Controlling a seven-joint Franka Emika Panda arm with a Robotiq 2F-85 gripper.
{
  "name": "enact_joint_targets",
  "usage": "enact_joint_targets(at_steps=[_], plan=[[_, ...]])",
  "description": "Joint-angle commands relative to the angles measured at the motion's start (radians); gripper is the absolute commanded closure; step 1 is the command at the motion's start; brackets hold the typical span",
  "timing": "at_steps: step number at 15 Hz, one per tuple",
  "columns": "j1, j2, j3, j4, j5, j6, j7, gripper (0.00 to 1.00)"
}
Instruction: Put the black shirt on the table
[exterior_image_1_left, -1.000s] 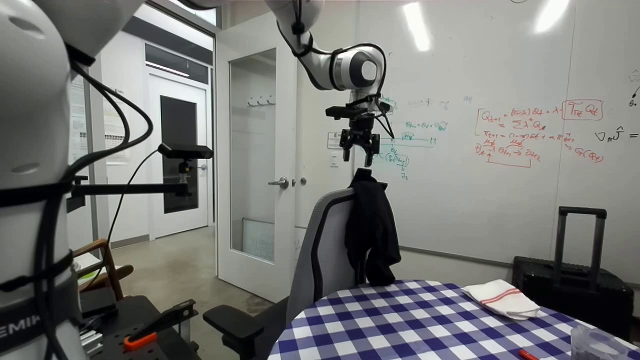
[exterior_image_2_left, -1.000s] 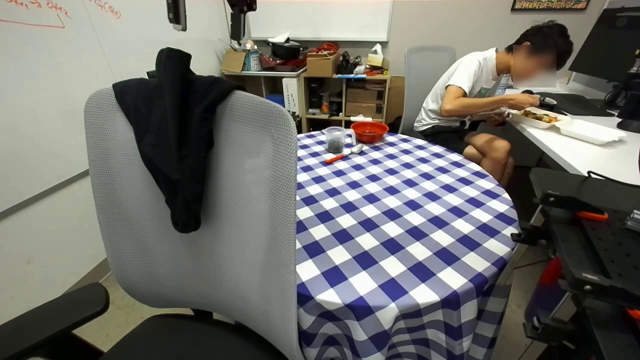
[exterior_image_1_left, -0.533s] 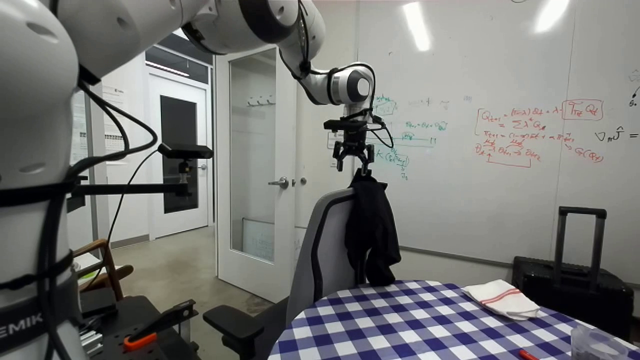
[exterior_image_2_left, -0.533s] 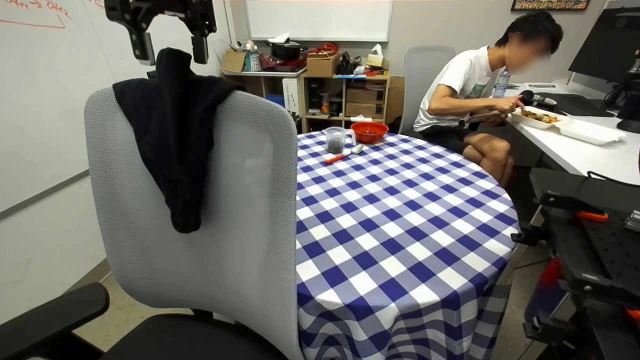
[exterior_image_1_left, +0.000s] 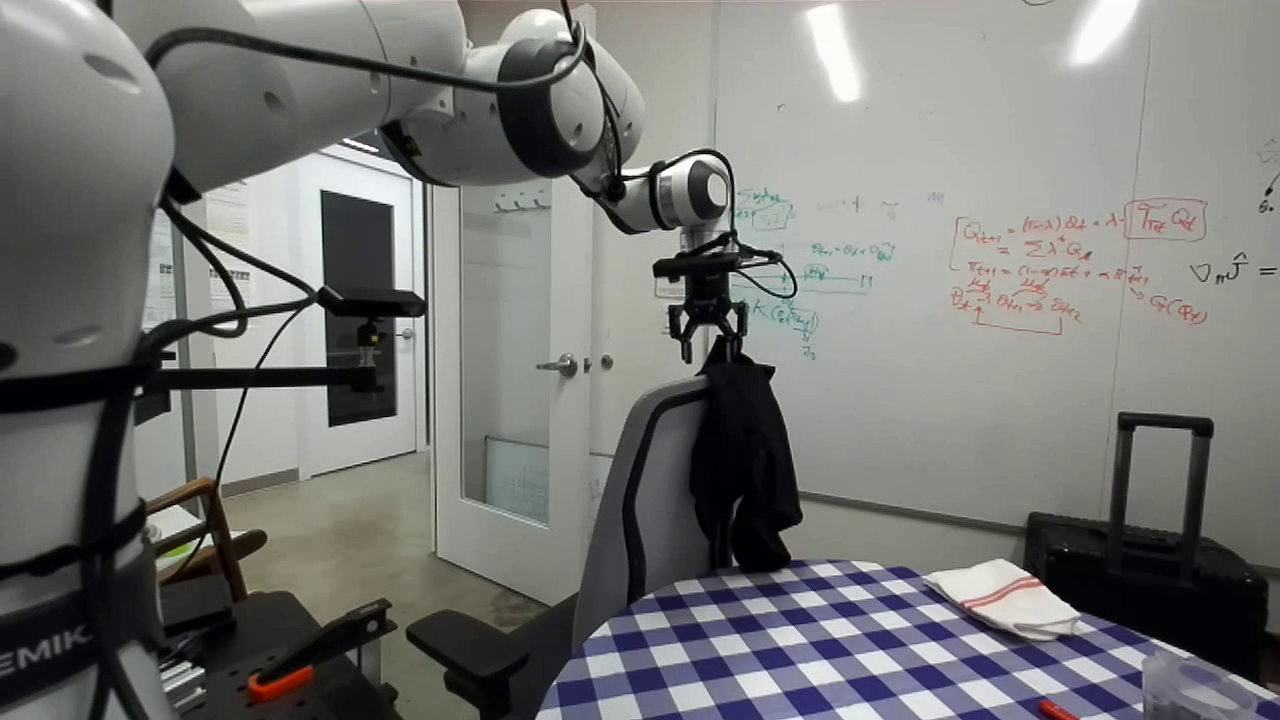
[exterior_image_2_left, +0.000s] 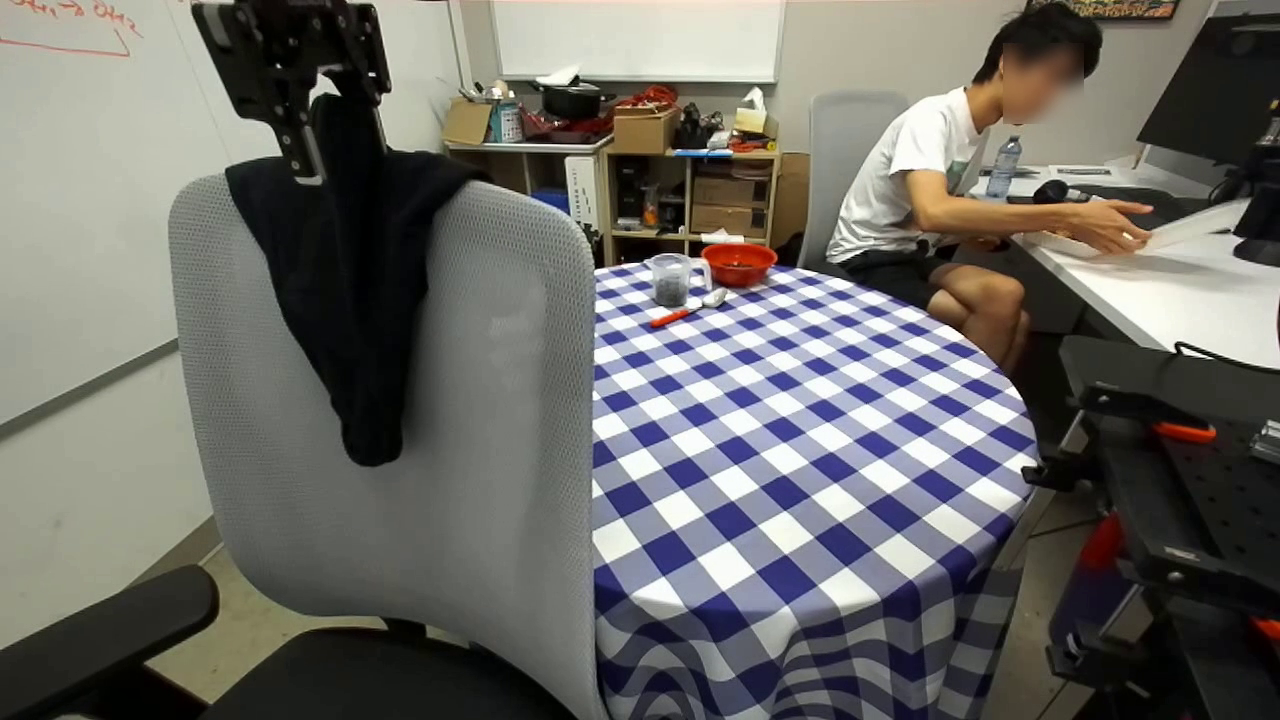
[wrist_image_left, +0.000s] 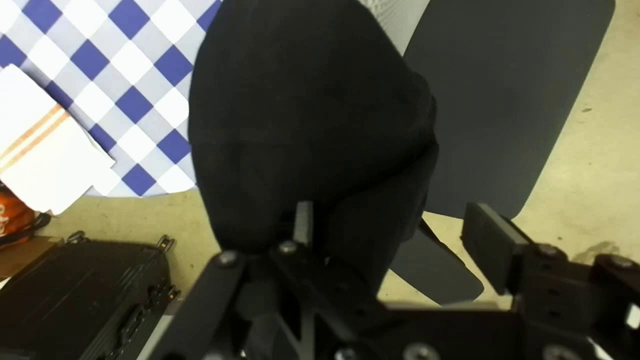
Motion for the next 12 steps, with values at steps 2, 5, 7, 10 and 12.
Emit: enact_joint_targets(at_steps=[2,5,7,10,12], plan=[[0.016,0.125,-0.026,0.218,-0.025,-0.072,-0.028,0.61],[0.015,0.136,-0.040,0.247,-0.034,-0.067,-0.007,0.84],[0.011,0.129,-0.056,0.255,-0.038,-0.061,0.012,0.95],[-0.009,0.107,-0.100,0.260,-0.043,-0.062,0.072,1.00],[-0.018,0.083,-0.144,0.257,-0.055,-0.072,0.133,0.95]])
